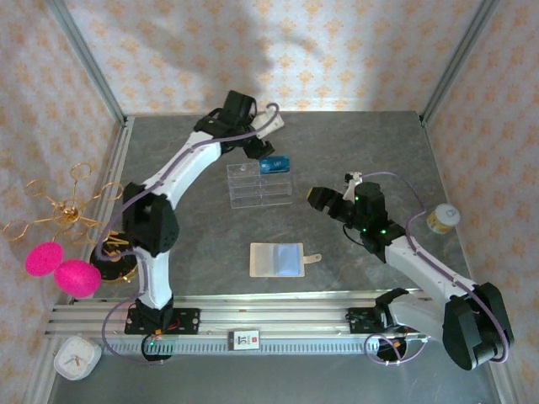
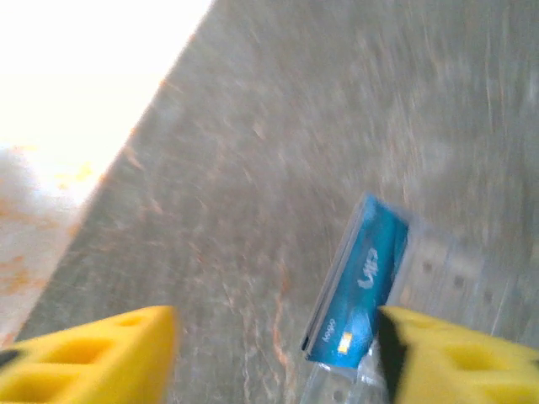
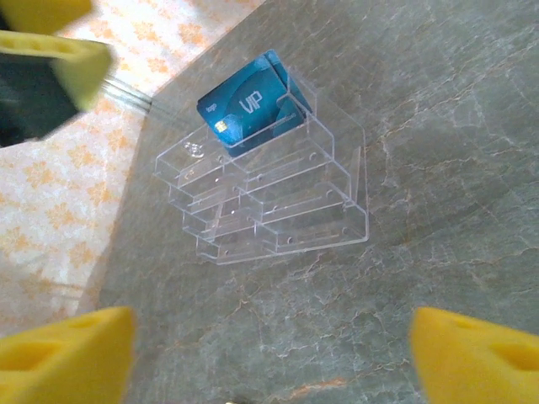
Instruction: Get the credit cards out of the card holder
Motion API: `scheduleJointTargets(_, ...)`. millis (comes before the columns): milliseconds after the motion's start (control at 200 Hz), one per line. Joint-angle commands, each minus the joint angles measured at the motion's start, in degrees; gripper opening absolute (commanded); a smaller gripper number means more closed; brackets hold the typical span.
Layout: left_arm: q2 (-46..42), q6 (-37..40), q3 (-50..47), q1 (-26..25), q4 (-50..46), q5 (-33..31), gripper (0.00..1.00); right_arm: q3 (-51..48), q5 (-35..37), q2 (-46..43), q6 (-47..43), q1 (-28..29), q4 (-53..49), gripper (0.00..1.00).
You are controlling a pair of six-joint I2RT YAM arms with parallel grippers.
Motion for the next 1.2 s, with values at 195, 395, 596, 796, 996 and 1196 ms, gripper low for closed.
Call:
scheduleJointTargets(195,-29.52,-43.94,-43.38,0.98,53.18,-5.72,0.99,2.52,19.11,0.73,-0.01,-0.31,-3.23,0.97)
scheduleJointTargets(395,-46.34,-57.68,-74.17,1.05,72.05,-25.17,0.99,-0.72,29.53,-1.52,5.49,-0.22,-2.23,1.00)
scheduleJointTargets(596,-45.65,-47.50,-71.51,2.30,57.45,-49.16,0.99,-0.61,37.92,-1.56,5.74,-0.25,-3.74,1.00)
scheduleJointTargets(796,-37.26,-41.62,-77.23,12.24,69.53,-52.42,0.99,-0.41,42.30,-1.53,4.41,-0.26,-2.77,1.00)
scheduleJointTargets(996,-28.32,-41.70,-86.88,19.98,90.37,-44.19,0.99,-0.64,43.02,-3.09,1.19,-0.30,-0.66,1.00)
scheduleJointTargets(1196,-24.92,-39.80,-92.42,20.14,102.04,-38.90,0.99,-1.45,43.97,-3.86,-9.66,-0.30,5.33,1.00)
